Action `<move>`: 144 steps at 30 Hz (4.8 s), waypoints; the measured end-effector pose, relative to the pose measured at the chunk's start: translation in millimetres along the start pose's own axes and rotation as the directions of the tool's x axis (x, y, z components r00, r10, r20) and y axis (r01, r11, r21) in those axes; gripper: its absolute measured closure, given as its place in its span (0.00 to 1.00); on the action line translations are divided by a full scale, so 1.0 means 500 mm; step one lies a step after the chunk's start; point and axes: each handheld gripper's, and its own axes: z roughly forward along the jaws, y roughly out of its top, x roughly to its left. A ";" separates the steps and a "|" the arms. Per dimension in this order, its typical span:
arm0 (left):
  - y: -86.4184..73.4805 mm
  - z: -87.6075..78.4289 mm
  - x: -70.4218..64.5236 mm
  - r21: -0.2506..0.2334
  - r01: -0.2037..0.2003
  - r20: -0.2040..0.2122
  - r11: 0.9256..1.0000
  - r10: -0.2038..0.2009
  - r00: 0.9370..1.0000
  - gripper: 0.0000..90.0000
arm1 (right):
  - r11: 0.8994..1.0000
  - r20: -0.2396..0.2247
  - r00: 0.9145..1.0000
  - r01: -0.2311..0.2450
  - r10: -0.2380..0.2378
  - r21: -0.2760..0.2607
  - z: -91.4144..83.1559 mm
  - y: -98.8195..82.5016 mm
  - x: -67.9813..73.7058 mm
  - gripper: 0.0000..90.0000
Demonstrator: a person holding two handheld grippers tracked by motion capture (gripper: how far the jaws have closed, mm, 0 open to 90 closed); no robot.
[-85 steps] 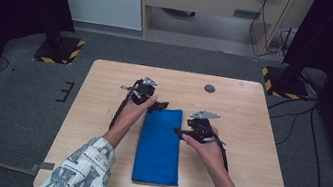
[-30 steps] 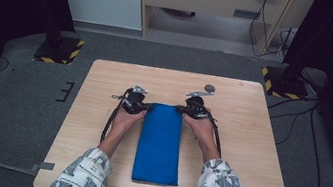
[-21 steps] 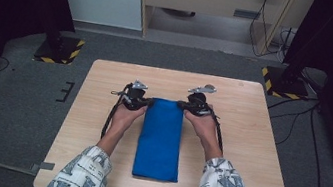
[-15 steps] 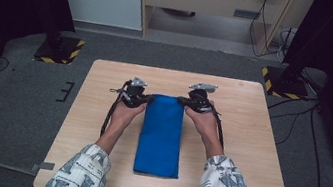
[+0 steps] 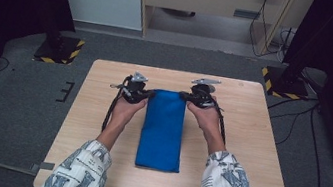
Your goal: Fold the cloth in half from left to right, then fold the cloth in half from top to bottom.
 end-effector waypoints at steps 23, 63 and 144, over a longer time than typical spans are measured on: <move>0.021 -0.002 -0.001 -0.015 -0.002 -0.010 1.000 0.002 1.000 0.96 | 1.000 0.003 1.000 0.019 -0.019 -0.020 -0.014 0.018 0.002 0.96; 0.008 -0.034 -0.031 -0.043 -0.069 0.000 0.997 0.069 0.998 0.96 | 0.997 -0.035 0.999 0.037 -0.040 -0.066 -0.047 -0.021 0.016 0.96; -0.242 -0.132 -0.121 0.046 -0.122 0.137 0.991 0.115 0.984 0.60 | 0.983 -0.176 0.973 0.165 -0.149 0.082 -0.125 -0.271 0.119 0.59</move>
